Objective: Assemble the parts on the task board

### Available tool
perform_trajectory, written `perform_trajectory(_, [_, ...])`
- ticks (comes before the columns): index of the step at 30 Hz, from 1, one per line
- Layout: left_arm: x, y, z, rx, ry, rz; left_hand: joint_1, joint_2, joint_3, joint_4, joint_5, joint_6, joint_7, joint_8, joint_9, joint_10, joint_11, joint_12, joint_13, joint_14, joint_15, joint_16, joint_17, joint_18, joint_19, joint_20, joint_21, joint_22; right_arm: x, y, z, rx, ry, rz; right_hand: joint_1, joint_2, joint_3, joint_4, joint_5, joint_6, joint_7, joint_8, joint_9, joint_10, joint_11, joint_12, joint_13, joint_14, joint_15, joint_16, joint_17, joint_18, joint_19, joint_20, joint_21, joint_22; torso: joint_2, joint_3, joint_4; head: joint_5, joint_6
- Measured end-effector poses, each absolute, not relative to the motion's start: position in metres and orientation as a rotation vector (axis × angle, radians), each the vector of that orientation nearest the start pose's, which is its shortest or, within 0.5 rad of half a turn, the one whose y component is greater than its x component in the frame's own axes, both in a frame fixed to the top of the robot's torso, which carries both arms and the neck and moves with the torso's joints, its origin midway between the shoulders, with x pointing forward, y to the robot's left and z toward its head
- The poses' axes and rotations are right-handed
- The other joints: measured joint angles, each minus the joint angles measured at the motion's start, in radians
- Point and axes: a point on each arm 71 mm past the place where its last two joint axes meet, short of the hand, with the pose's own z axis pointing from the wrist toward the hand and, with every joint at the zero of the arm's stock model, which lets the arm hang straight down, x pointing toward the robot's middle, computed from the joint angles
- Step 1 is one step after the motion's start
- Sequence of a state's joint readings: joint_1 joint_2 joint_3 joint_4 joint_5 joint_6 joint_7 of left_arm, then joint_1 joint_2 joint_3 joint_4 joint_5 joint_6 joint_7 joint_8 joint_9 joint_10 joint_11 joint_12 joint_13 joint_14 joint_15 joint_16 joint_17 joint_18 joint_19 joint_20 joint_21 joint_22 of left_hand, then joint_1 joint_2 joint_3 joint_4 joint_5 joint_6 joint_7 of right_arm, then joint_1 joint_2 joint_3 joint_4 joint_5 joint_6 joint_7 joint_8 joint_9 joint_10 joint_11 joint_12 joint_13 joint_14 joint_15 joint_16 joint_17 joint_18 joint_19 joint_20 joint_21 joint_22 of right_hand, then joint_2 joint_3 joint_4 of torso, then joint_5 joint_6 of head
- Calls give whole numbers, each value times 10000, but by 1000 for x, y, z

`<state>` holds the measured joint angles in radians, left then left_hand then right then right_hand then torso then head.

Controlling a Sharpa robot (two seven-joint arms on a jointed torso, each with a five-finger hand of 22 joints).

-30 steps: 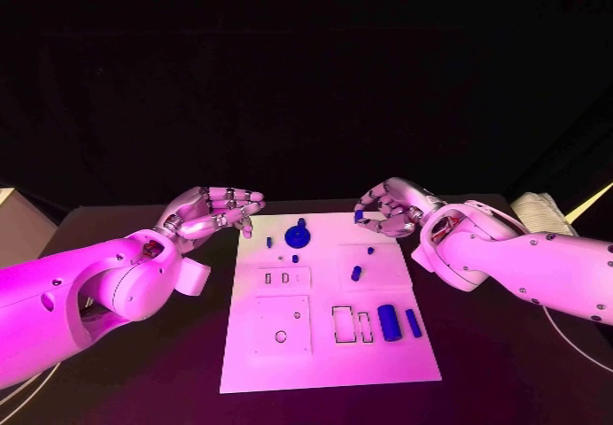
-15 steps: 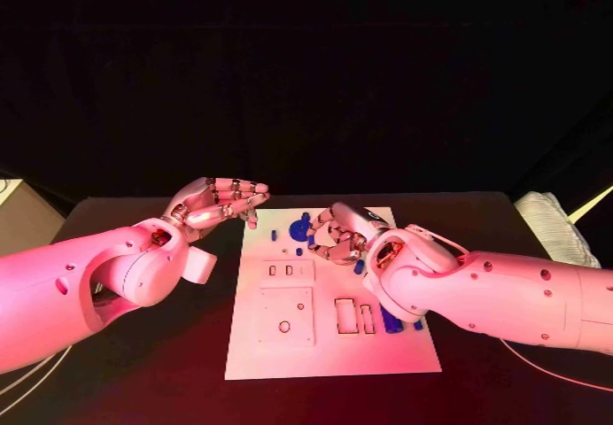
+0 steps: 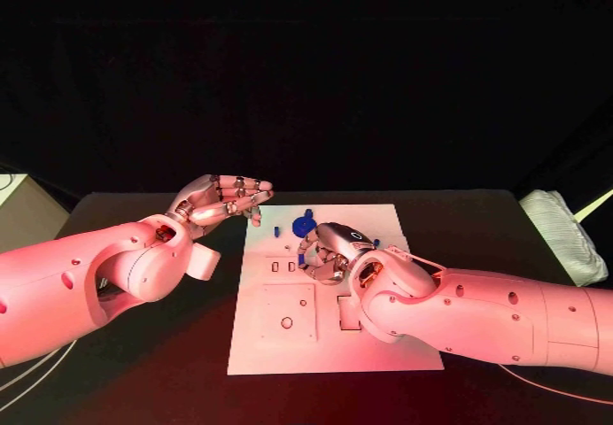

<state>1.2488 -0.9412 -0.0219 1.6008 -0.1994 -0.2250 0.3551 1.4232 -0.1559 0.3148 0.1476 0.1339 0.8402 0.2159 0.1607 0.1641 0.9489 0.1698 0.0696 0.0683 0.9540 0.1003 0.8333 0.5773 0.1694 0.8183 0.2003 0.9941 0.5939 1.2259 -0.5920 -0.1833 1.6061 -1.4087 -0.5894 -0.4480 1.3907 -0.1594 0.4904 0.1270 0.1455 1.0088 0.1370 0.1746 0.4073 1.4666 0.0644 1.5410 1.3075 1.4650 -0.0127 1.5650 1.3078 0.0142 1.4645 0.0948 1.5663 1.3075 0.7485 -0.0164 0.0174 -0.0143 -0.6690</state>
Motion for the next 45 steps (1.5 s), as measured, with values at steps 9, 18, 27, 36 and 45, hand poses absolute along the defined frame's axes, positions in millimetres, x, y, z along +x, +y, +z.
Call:
perform_trajectory(9, [480,226,-141,-8478,14867,-15624,0,0,0,0,0,0,0,0,-1,0,0,0,0,0,0,0,0,0,0,0,0,-1,444,-73,-210,257,16479,6920,-107,-1,0,0,40,-29,1,-6,-1,0,0,0,-1,0,0,0,-1,0,0,0,0,-1,5,6,-3,41,-62])
perform_trajectory(18, [480,227,-141,-8488,14888,-15606,0,0,0,0,0,0,0,0,12,0,0,0,0,0,0,0,-16,-1,-37,-37,41,14,447,-72,-214,158,16436,6722,-106,-1,-1,0,40,-41,11,33,-5,0,0,0,-1,0,1,0,-2,1,0,0,0,-2,5,6,-11,50,-97])
perform_trajectory(27, [479,227,-141,-8492,14908,-15601,0,0,0,0,0,0,0,0,12,0,0,0,-1,0,0,0,-16,-1,-37,-37,41,14,448,-71,-218,48,16508,6584,-196,-91,-2,0,40,-47,16,35,9,0,0,0,-2,0,1,0,-3,0,0,1,0,6,5,12,-12,54,-139])
perform_trajectory(36, [479,228,-141,-8495,14935,-15600,0,0,0,0,0,0,0,0,10,0,0,0,0,0,0,-1,-17,0,-37,-37,41,13,451,-71,-219,-50,16526,6435,-236,-131,-2,1,40,-48,17,35,9,0,0,0,-2,0,1,0,-3,0,0,1,0,5,4,12,-12,78,-146])
perform_trajectory(45, [479,228,-141,-8498,14954,-15597,0,0,0,0,0,0,0,0,9,0,0,0,0,0,0,-1,-25,-1,-37,-37,40,12,451,-70,-220,-92,16500,6403,-459,-275,-2,1,40,-144,46,41,16,-1,0,-40,6,1,1,0,-4,0,0,1,0,4,0,12,-11,86,-154])
